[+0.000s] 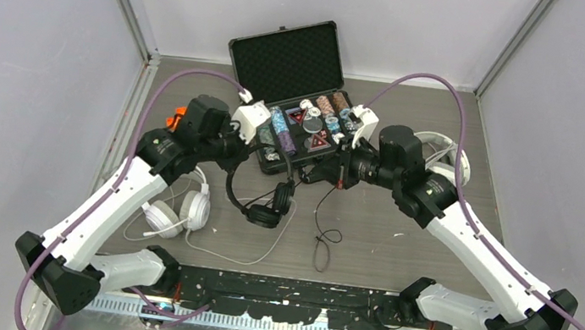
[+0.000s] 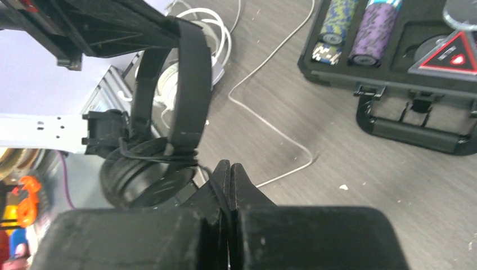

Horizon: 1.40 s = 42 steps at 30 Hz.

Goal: Wrap the headphones
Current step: Wrap the headphones cable around the headphones.

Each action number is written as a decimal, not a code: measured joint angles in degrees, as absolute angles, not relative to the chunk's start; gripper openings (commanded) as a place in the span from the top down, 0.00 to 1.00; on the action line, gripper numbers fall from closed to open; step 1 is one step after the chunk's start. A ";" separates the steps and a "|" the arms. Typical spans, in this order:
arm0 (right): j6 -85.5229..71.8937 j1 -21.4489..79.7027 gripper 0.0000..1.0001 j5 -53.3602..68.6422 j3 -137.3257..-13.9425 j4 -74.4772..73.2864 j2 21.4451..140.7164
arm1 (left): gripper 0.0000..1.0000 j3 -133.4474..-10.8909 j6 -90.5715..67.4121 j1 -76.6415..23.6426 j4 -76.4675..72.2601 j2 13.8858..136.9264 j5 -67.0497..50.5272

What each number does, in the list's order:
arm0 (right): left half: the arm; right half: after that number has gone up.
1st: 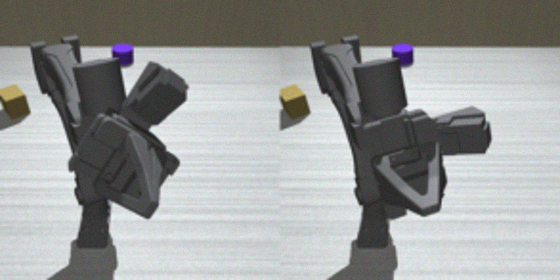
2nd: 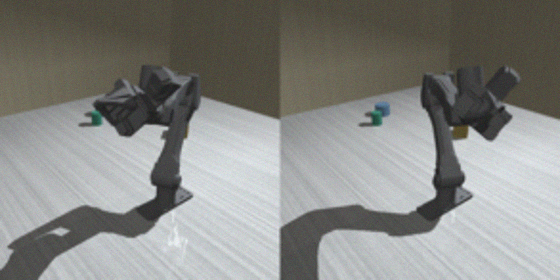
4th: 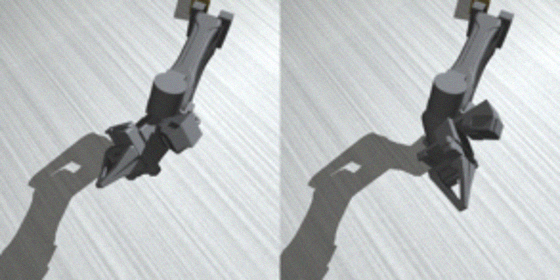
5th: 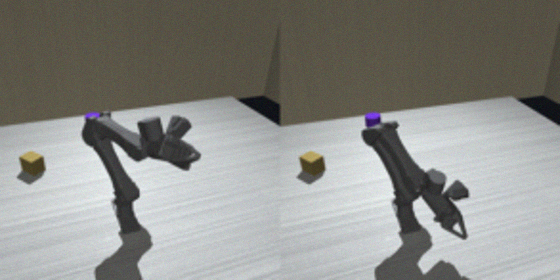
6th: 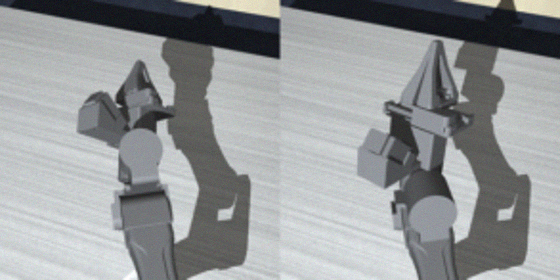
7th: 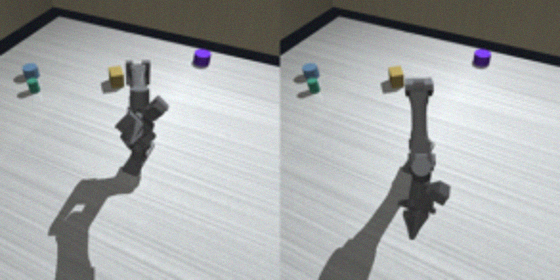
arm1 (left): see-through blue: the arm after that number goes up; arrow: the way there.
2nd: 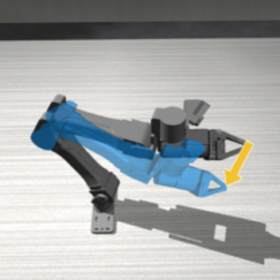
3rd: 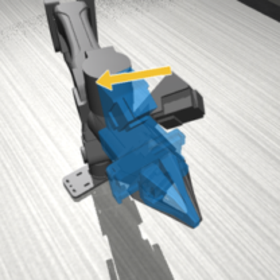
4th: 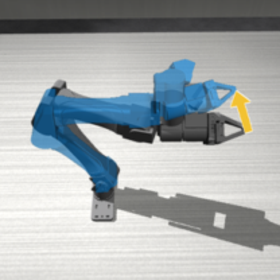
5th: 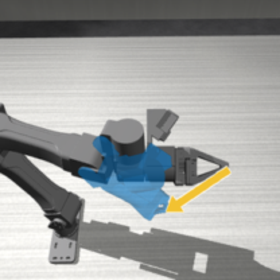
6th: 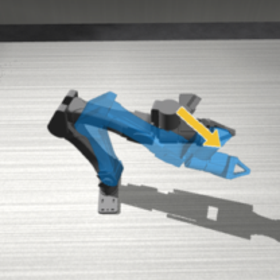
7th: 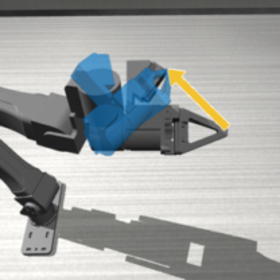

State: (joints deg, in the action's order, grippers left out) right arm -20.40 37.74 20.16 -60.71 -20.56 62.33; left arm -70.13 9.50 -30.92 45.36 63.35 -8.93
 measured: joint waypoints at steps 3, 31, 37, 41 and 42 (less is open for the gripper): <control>-21.67 37.71 1.00 22.11 -62.52 -23.73 63.29 | 1.00 -69.87 10.59 -33.15 44.73 64.10 -5.04; -22.85 37.39 1.00 17.43 -65.45 -28.97 65.43 | 1.00 -65.43 16.58 -35.14 39.22 61.25 -8.32; -22.65 37.36 1.00 16.36 -65.45 -29.17 65.67 | 1.00 -64.14 16.60 -35.14 37.06 60.12 -11.16; -22.65 37.28 1.00 15.68 -65.45 -29.28 66.02 | 1.00 -64.05 16.49 -35.14 36.42 59.46 -12.36; -22.65 37.28 1.00 15.59 -65.47 -29.30 66.02 | 1.00 -64.05 16.49 -35.14 36.47 59.51 -12.53</control>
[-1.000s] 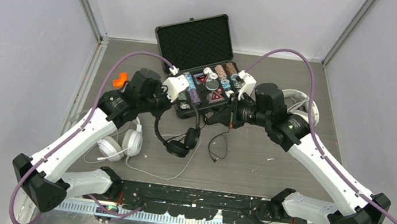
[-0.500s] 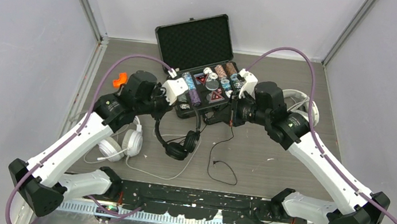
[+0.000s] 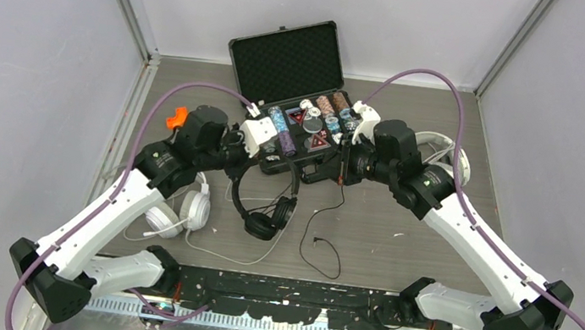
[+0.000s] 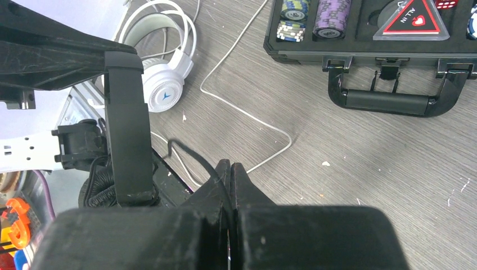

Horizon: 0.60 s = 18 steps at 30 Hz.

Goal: Wrap the headphones
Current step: Wrap the headphones cable around the headphones.

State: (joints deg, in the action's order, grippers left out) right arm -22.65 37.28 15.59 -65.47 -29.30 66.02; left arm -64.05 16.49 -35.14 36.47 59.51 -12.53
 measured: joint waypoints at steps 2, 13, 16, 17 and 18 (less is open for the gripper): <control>-22.68 37.28 1.00 15.59 -65.47 -29.30 66.02 | 1.00 -64.05 16.49 -35.14 36.56 59.79 -12.38; -24.60 37.28 1.00 20.12 -68.07 -31.20 64.20 | 1.00 -66.15 13.74 -35.18 39.33 65.80 -0.89; -25.91 37.28 1.00 22.44 -69.45 -30.87 63.99 | 1.00 -66.28 13.06 -35.18 39.33 65.78 1.52; -26.59 37.28 1.00 23.35 -69.58 -30.41 64.01 | 1.00 -66.30 12.73 -35.18 39.31 65.78 2.28; -27.42 37.28 1.00 24.21 -69.58 -29.91 64.05 | 1.00 -66.30 12.38 -35.18 39.33 65.78 3.07</control>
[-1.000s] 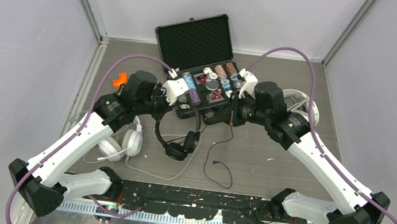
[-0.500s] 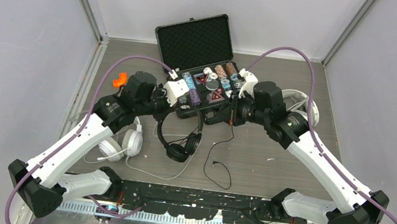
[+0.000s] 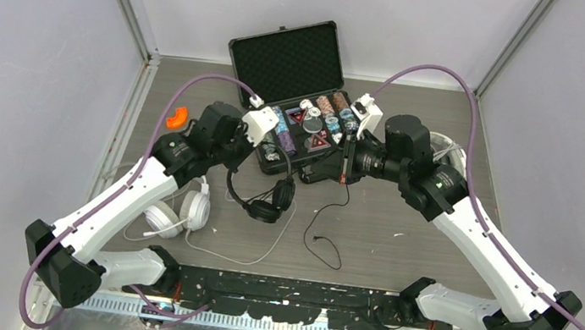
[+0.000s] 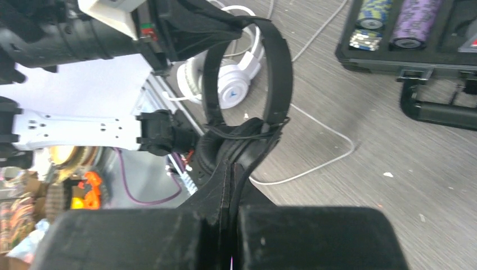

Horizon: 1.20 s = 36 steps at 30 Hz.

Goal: Wrap the headphones
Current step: Wrap the headphones cable around the headphones.

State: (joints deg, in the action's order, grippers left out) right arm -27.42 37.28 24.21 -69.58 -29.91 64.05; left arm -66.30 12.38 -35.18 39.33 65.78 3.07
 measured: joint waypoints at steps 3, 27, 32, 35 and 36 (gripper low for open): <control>-30.28 37.28 1.00 26.72 -69.52 -27.66 64.58 | 1.00 -66.63 11.35 -35.24 39.40 66.00 5.54; -38.46 53.41 1.00 19.22 -69.17 -16.29 73.54 | 1.00 -79.75 -16.53 -35.46 45.91 78.74 20.36; -34.83 55.57 1.00 15.46 -66.65 -15.38 73.54 | 1.00 -80.07 -25.34 -35.09 45.74 79.02 22.13; -31.51 56.16 0.99 12.82 -63.66 -13.72 73.30 | 1.00 -80.79 -30.13 -34.81 45.50 79.05 22.48; -30.24 56.21 0.99 11.88 -62.22 -13.13 72.99 | 1.00 -80.90 -31.59 -34.79 45.06 78.98 22.48</control>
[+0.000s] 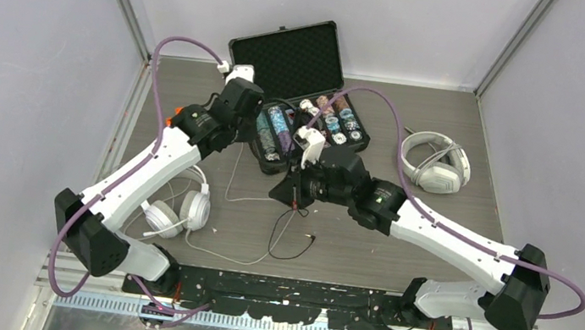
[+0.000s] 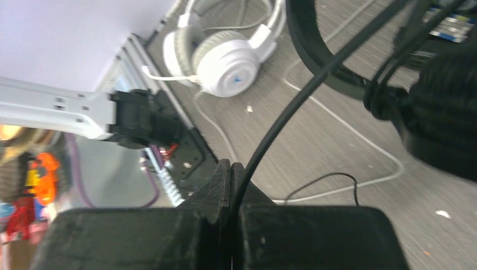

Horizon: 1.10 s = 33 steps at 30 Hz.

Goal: Wrap the headphones
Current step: Wrap the headphones cable around the headphones.

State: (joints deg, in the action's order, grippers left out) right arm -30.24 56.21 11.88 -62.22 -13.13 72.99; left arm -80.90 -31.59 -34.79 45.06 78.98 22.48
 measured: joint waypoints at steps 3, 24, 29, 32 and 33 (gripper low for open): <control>-26.72 56.25 0.99 8.99 -58.15 -11.44 71.83 | 1.00 -80.88 -35.31 -34.76 43.66 78.70 22.28; -12.43 56.21 0.97 -1.39 -38.39 11.07 62.41 | 1.00 -80.77 -45.54 -34.74 39.72 72.53 16.80; -11.86 56.21 0.92 -2.46 -37.17 14.26 63.53 | 1.00 -80.77 -46.61 -34.74 39.35 71.05 15.09; -11.38 56.21 0.91 -3.05 -35.83 16.58 63.92 | 1.00 -80.77 -47.24 -34.74 39.22 70.37 14.26; -11.09 56.21 0.91 -3.44 -35.20 17.52 64.03 | 1.00 -80.77 -47.48 -34.74 39.22 70.24 13.93</control>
State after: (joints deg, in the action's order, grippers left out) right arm -11.09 56.21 -3.44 -35.20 17.52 64.03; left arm -80.77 -47.48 -34.74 39.22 70.24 13.93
